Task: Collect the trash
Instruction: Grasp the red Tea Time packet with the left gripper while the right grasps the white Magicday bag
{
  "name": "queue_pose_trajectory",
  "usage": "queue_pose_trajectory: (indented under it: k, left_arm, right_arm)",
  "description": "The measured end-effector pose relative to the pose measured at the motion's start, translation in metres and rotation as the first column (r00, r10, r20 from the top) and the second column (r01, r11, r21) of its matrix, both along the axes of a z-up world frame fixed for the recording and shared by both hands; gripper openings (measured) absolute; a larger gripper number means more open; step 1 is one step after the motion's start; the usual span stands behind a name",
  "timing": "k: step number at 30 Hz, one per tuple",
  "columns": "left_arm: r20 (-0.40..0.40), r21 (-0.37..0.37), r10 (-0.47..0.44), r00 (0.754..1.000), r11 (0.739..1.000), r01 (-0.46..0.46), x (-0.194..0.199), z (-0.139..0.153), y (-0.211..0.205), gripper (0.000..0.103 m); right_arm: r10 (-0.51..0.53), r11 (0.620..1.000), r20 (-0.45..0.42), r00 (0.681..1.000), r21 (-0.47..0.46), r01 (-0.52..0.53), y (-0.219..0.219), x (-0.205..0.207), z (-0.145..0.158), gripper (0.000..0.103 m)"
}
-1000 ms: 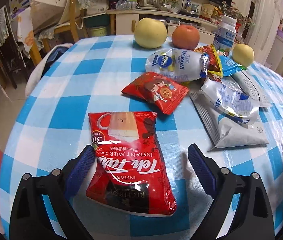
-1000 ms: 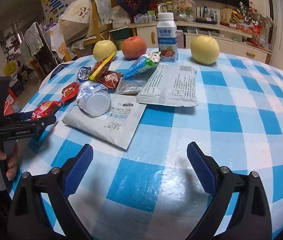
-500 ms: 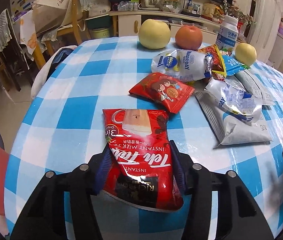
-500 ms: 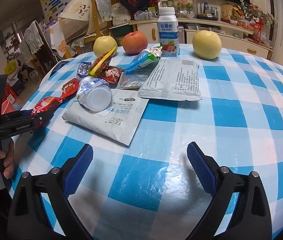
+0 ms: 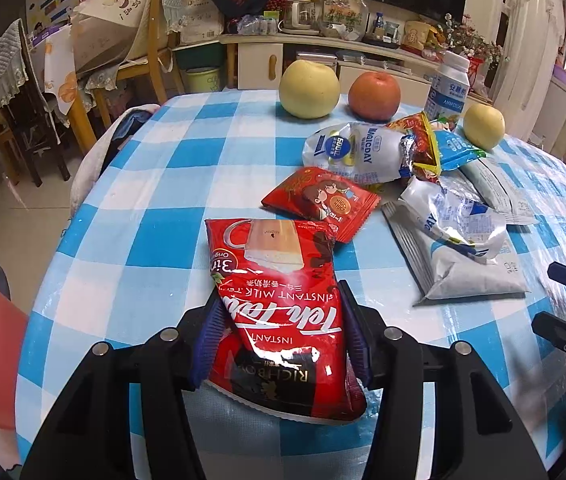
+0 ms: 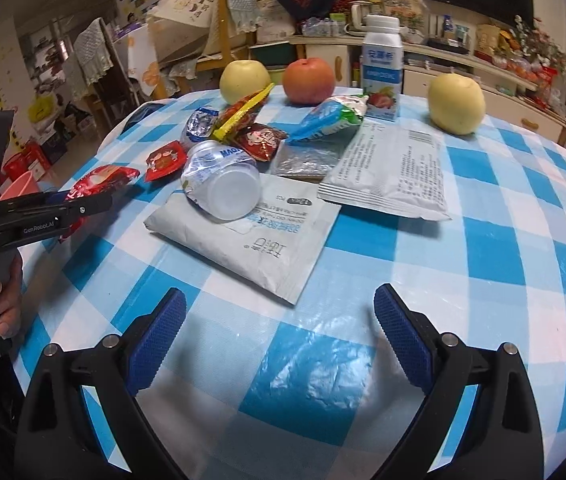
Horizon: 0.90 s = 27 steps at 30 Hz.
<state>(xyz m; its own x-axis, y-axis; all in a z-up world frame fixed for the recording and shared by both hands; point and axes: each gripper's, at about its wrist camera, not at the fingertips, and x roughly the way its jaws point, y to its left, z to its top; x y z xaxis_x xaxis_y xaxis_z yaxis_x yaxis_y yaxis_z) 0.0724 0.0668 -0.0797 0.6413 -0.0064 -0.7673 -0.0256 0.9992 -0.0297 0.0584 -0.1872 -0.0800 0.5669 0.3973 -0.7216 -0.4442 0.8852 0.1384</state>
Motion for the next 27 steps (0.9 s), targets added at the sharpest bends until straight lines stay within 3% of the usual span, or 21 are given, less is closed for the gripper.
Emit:
queue_pose_trajectory:
  k: [6, 13, 22, 23, 25, 27]
  left_arm:
    - [0.015, -0.014, -0.001, 1.000, 1.000, 0.001, -0.002, 0.006, 0.001, 0.054]
    - [0.027, -0.022, 0.002, 1.000, 1.000, -0.002, -0.001, 0.011, 0.003, 0.054]
    - [0.037, -0.043, 0.013, 0.999, 0.999, -0.011, -0.001, 0.016, 0.008, 0.054]
    - [0.037, -0.047, 0.012, 0.999, 0.999, -0.010, -0.001, 0.017, 0.008, 0.054]
    - [0.038, -0.052, 0.009, 0.999, 0.999, -0.007, -0.001, 0.018, 0.008, 0.054]
    - [0.040, -0.055, 0.009, 0.999, 0.998, -0.006, -0.001, 0.019, 0.009, 0.054]
  right_arm:
    - [0.005, 1.000, 0.026, 1.000, 0.002, -0.005, 0.004, 0.016, 0.010, 0.096]
    - [0.113, 0.994, 0.051, 0.992, 0.003, -0.114, 0.043, 0.052, 0.024, 0.095]
    - [0.172, 0.985, -0.017, 0.985, -0.004, -0.172, 0.088, 0.084, 0.010, 0.095]
    - [0.166, 0.986, -0.021, 0.986, -0.018, -0.166, 0.090, 0.085, 0.007, 0.093]
    - [0.165, 0.985, -0.031, 0.986, -0.037, -0.166, 0.092, 0.086, 0.003, 0.070]
    - [0.158, 0.986, -0.030, 0.987, -0.041, -0.159, 0.090, 0.086, 0.003, 0.064]
